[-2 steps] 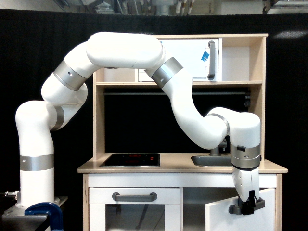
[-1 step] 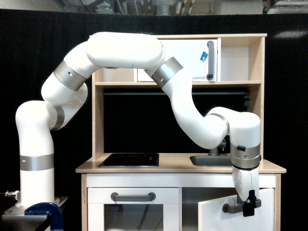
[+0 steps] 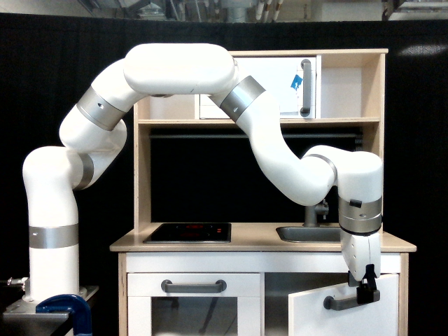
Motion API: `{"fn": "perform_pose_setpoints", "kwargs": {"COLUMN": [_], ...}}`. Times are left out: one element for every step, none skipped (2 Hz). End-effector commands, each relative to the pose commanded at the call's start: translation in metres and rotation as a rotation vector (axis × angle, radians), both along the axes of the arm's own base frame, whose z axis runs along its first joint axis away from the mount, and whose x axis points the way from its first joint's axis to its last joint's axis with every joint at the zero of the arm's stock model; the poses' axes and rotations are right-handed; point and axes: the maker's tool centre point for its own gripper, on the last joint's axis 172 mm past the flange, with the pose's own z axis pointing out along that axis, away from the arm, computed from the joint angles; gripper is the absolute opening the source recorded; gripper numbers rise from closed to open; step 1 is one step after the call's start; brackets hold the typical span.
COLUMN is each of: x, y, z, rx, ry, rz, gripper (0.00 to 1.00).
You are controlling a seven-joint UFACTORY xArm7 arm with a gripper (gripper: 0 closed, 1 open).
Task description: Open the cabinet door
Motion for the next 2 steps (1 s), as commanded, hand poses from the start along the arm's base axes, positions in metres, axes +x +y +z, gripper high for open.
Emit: {"fn": "perform_pose_setpoints", "kwargs": {"x": [-0.011,-0.019], "y": [-0.012,-0.031], "z": [0.039,0.078], "rx": [0.000,0.000], "ry": [0.000,0.000], "rz": [0.000,0.000], "gripper": [1.00,1.00]}}
